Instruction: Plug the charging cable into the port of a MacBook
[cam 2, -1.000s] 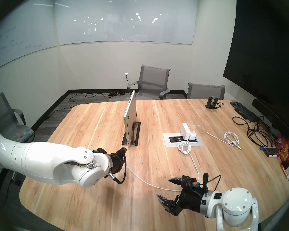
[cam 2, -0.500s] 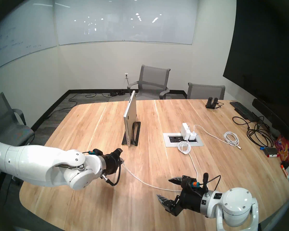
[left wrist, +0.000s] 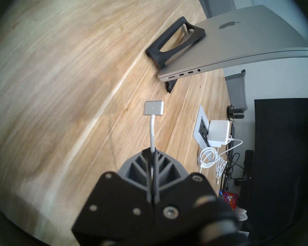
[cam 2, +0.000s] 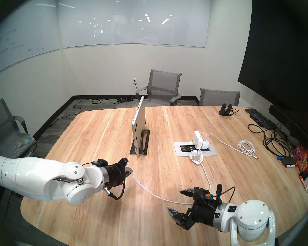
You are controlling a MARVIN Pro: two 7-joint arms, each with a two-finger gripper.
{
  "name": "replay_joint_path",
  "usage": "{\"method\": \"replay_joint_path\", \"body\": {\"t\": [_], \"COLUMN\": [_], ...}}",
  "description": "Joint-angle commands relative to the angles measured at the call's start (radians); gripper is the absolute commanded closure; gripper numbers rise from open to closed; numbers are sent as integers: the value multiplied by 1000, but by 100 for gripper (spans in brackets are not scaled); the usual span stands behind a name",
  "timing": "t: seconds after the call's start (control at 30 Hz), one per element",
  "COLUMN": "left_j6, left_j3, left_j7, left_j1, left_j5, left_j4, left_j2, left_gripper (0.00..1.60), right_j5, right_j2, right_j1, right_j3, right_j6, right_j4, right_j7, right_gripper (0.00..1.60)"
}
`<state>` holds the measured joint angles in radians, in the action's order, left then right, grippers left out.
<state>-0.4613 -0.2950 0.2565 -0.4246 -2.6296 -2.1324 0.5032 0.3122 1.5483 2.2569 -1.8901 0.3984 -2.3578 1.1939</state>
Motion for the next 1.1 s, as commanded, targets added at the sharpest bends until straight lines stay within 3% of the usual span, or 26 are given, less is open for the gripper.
{"method": "replay_joint_path", "body": {"t": [0.0, 1.07], "left_j6": [31, 212], "left_j3": [0, -55], "left_j7": [-78, -373], "left_j1": [-15, -74], "left_j5": [20, 191], "left_j4": [-12, 66], "left_j2": [-27, -127], "left_gripper": [160, 160], "right_j5": [-1, 2], "right_j2": [-1, 2], "right_j1": [-1, -2], "right_j3": [-3, -4], "right_j6": [0, -1], "right_j4": [-17, -17], "right_j7": [1, 4], "right_gripper": [0, 0]}}
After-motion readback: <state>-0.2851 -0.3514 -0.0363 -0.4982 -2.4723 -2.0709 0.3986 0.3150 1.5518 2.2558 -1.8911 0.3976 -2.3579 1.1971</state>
